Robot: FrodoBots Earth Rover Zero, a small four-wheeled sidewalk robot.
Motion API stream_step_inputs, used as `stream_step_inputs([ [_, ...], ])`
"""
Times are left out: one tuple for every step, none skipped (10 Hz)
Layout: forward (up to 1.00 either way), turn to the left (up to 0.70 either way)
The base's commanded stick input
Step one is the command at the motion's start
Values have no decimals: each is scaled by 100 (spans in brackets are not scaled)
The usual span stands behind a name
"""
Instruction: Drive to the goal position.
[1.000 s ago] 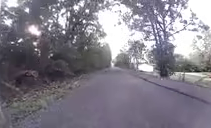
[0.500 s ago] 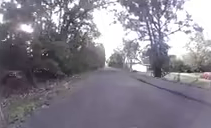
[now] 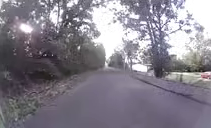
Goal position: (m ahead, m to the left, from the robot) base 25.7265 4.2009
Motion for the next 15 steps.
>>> stream_step_inputs([
  [70,-19],
  [70,-29],
  [70,-25],
  [70,-8],
  [70,0],
  [70,0],
  [70,0],
  [70,0],
  [70,0],
  [70,0],
  [70,0],
  [70,0],
  [70,0],
  [70,0],
  [70,0],
])
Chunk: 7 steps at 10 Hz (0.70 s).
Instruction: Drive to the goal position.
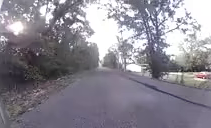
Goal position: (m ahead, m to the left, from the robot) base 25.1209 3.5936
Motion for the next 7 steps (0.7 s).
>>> stream_step_inputs([
  [70,0],
  [70,0],
  [70,0],
  [70,0],
  [70,0],
  [70,0],
  [70,0],
])
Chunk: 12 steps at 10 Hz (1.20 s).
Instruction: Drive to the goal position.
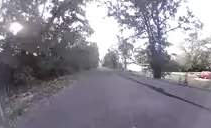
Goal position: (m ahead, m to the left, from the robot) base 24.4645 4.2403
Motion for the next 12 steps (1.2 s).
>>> stream_step_inputs([
  [70,0],
  [70,0],
  [70,0],
  [70,0],
  [70,0],
  [70,0],
  [70,0],
  [70,0],
  [70,0],
  [70,0],
  [70,0],
  [70,0],
])
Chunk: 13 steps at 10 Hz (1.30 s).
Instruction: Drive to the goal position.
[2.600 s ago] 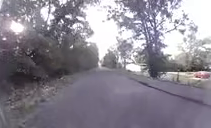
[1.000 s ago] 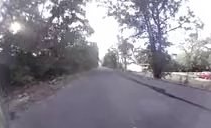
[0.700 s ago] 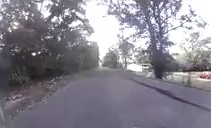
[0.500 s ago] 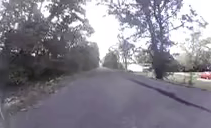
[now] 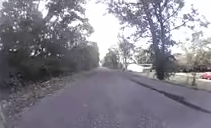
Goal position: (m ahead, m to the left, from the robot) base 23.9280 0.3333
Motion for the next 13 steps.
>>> stream_step_inputs([
  [70,0],
  [70,0],
  [70,0],
  [70,0],
  [70,0],
  [70,0],
  [70,0],
  [70,0],
  [70,0],
  [70,0],
  [70,0],
  [70,0],
  [70,0],
])
